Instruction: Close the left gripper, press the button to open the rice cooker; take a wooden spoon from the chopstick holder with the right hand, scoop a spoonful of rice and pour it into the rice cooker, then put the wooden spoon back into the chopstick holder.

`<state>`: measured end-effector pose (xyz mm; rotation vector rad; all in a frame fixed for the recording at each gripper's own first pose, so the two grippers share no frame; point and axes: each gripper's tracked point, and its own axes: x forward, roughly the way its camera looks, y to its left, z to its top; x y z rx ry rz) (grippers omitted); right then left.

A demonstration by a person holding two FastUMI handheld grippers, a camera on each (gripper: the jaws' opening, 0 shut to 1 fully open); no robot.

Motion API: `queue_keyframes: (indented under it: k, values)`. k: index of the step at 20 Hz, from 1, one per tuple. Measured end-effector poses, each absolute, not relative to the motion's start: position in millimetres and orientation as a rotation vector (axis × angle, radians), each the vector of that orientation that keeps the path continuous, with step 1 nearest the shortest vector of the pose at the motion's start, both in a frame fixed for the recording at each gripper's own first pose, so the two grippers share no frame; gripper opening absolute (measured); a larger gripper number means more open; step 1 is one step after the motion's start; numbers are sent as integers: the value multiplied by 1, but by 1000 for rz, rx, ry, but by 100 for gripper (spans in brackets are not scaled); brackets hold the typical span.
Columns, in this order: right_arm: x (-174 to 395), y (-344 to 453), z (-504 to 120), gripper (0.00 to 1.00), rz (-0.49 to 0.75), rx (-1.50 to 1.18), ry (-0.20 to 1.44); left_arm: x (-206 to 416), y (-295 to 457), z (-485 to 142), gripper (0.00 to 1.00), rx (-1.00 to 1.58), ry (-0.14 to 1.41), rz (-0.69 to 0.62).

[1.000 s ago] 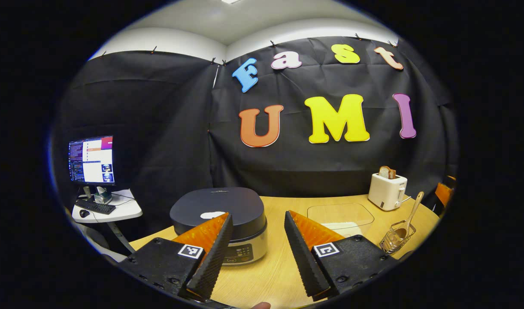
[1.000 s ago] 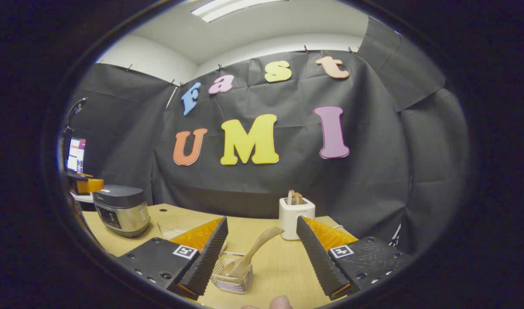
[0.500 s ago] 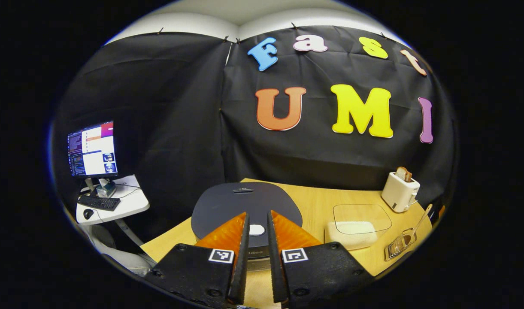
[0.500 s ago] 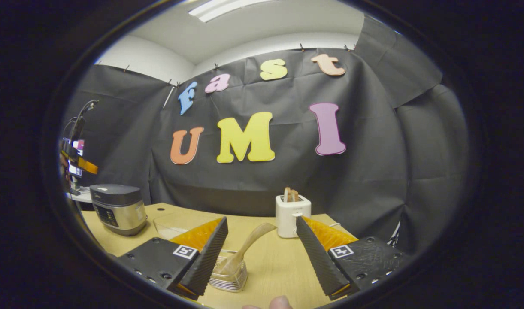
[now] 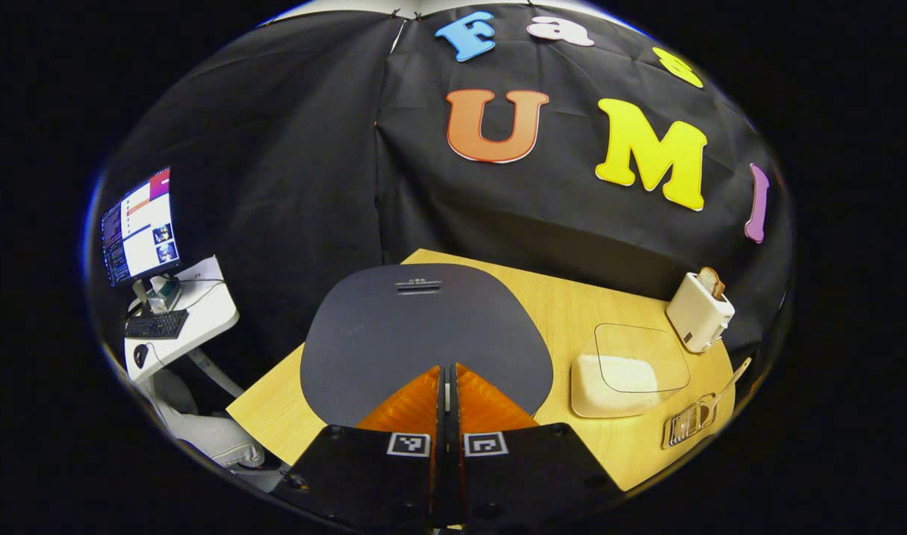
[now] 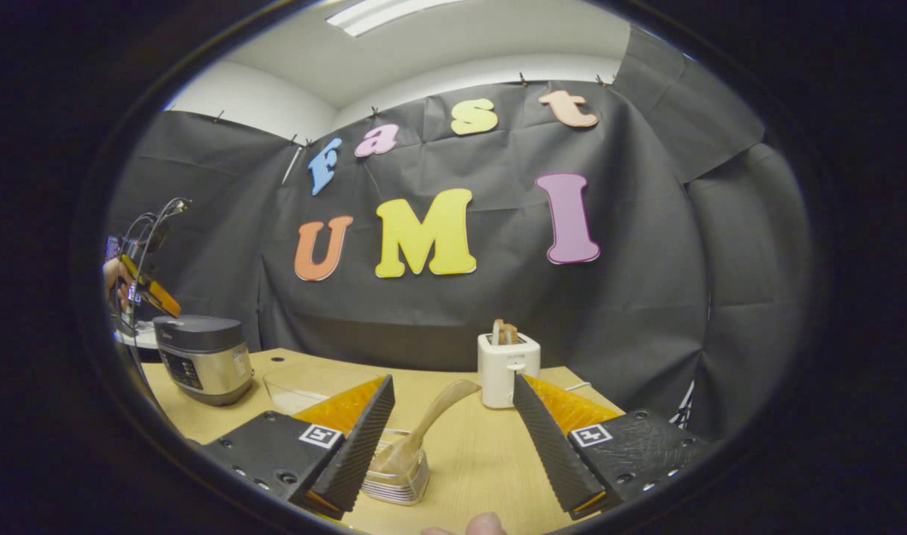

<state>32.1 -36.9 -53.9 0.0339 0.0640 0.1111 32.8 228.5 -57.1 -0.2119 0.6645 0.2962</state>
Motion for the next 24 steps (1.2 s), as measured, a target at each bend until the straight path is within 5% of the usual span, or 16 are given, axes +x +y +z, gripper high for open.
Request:
queue_keyframes:
  k: [11, 15, 18, 20, 24]
  values:
    - [27, -42, -71, 96, 104, 41, 98, 26, 230, -49, 3, -279, 669, 304]
    - [20, -55, -74, 94, 83, 33, 110, 38, 234, -1, 3, -192, 518, 338]
    - [19, -64, -62, 96, 59, 38, 80, 47, 221, 33, 34, -155, 415, 287]
    - [18, -63, -64, 95, 58, 40, 84, 50, 226, 61, 96, -98, 309, 315]
    - [19, -62, -67, 96, 64, 47, 99, 45, 211, 78, 98, -113, 209, 309]
